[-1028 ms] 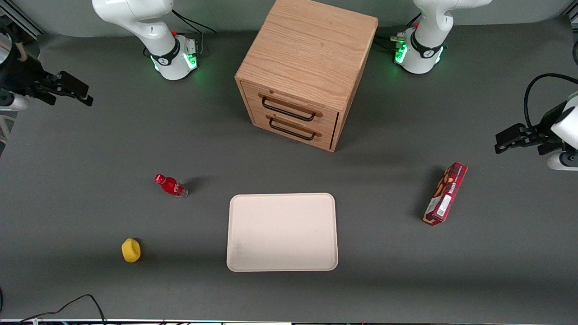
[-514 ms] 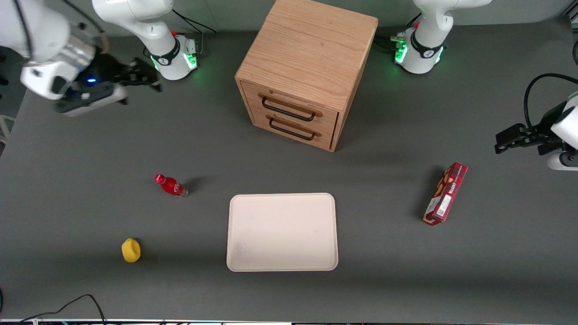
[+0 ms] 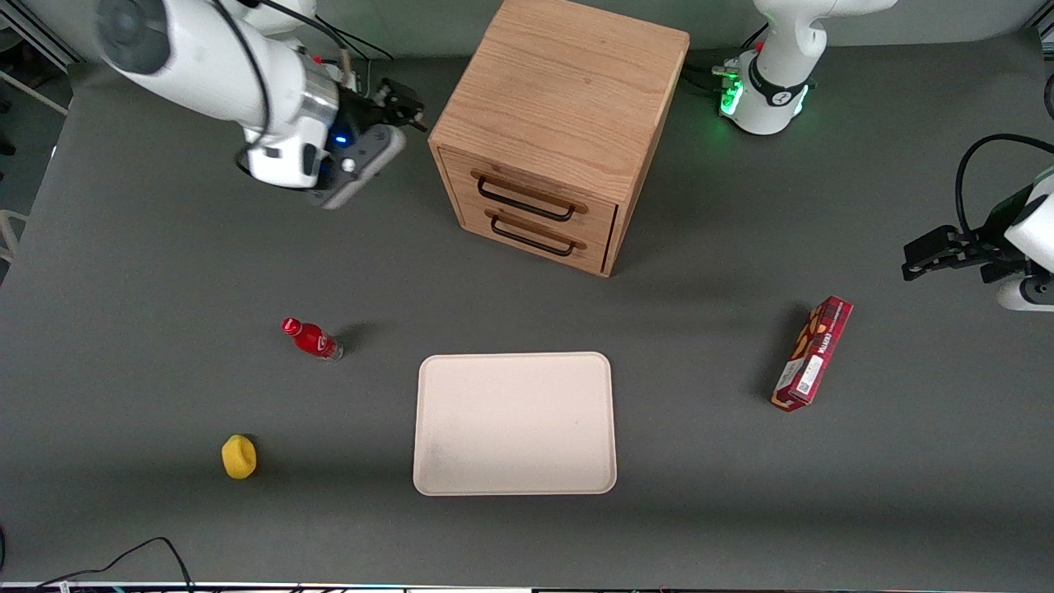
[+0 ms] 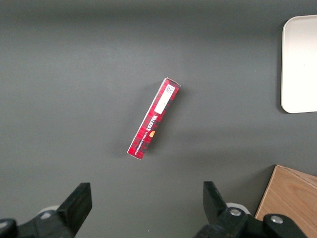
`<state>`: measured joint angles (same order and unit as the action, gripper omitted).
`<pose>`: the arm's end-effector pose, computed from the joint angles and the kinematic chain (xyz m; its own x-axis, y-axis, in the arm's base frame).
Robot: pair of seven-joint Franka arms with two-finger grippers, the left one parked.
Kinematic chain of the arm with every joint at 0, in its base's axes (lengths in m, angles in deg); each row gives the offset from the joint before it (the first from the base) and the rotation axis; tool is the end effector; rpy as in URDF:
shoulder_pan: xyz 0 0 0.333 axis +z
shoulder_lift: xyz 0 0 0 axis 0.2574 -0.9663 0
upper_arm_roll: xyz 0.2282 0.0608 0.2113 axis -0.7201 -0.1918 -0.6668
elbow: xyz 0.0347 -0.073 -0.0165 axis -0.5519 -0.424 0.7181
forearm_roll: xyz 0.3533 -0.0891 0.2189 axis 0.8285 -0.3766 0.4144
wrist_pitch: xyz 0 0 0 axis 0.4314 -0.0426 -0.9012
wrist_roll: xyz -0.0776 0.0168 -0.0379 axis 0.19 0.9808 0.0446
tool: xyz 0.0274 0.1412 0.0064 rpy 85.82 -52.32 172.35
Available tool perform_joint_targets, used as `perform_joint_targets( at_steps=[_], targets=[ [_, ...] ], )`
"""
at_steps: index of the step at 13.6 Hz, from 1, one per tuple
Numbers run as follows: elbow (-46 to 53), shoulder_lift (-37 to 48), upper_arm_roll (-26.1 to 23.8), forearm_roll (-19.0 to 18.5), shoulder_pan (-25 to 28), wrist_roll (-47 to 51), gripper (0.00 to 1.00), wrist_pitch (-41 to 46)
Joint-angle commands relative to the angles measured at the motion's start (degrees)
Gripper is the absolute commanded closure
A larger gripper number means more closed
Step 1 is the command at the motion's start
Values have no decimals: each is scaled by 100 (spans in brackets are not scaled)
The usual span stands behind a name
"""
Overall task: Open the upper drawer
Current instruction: 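Move the right gripper toward the upper drawer's black handle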
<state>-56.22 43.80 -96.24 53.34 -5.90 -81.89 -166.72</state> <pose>0.4835 0.3490 0.5310 0.8083 0.5748 -0.1274 0.4769 -0.7662 -0.4307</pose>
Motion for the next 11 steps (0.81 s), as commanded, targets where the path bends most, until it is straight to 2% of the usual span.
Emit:
perform_joint_targets(
  at_steps=[1,5,9,11],
  targets=[
    [241,-712,-336,141,-31,-327,0,-413],
    [609,-1643,-670,123,-23,-678,0,-810],
    [601,-2101,-917,36,12,-687,0,-1302],
    [593,-2260,-952,-236,91,-688,0,-1425]
  ],
)
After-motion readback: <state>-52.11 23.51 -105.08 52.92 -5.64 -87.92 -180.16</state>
